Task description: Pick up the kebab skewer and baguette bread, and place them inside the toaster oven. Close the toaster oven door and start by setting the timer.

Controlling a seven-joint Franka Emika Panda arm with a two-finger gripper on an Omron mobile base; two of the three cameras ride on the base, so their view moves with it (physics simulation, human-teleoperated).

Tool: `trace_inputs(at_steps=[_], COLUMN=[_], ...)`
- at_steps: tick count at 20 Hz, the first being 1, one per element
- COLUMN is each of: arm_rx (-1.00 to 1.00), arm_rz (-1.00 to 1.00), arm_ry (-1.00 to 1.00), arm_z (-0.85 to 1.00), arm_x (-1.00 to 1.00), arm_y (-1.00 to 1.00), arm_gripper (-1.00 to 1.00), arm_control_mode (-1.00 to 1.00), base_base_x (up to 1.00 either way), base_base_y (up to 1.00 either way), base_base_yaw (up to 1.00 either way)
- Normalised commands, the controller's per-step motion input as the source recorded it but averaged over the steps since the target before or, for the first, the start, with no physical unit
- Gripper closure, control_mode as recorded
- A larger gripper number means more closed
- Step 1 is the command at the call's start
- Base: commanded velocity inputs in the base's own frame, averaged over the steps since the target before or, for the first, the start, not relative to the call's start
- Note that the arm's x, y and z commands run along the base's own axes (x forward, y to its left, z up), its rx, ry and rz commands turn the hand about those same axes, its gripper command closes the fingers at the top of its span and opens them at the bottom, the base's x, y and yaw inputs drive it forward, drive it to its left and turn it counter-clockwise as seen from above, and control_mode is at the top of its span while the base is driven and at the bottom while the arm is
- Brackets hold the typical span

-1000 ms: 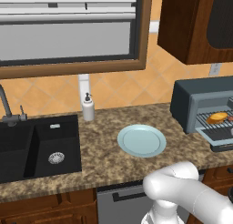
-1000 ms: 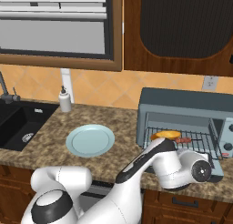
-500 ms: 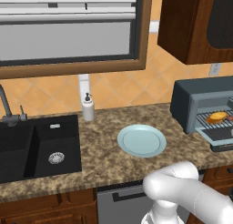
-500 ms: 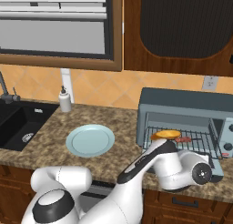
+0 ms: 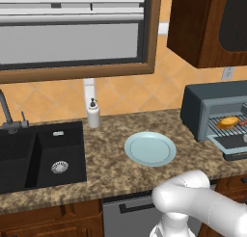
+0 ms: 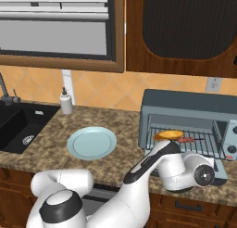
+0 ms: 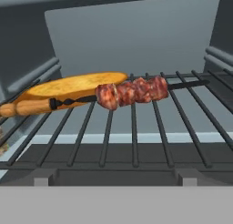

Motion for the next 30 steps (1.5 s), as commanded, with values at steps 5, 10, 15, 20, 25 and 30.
trace_inputs(at_steps=[5, 10, 15, 20, 25, 30], arm_rx=[0.01, 0.0, 0.0, 0.0, 0.0, 0.0], arm_rz=[-0.04, 0.0, 0.0, 0.0, 0.0, 0.0], arm_ry=[0.0, 0.0, -0.01, -0.03, -0.03, 0.0], arm_z=[0.0, 0.0, 0.0, 0.0, 0.0, 0.0], arm_x=[0.27, 0.14, 0.07, 0.14, 0.27, 0.34], arm_y=[-0.02, 0.0, 0.0, 0.0, 0.0, 0.0], arm_gripper=[-1.0, -1.0, -1.0, -1.0, -1.0, -1.0], arm_control_mode=[-1.0, -1.0, -1.0, -1.0, -1.0, -1.0], base_base_x=[0.0, 0.0, 0.0, 0.0, 0.0, 0.0], base_base_y=[0.0, 0.0, 0.0, 0.0, 0.0, 0.0], base_base_yaw=[0.0, 0.0, 0.0, 0.0, 0.0, 0.0])
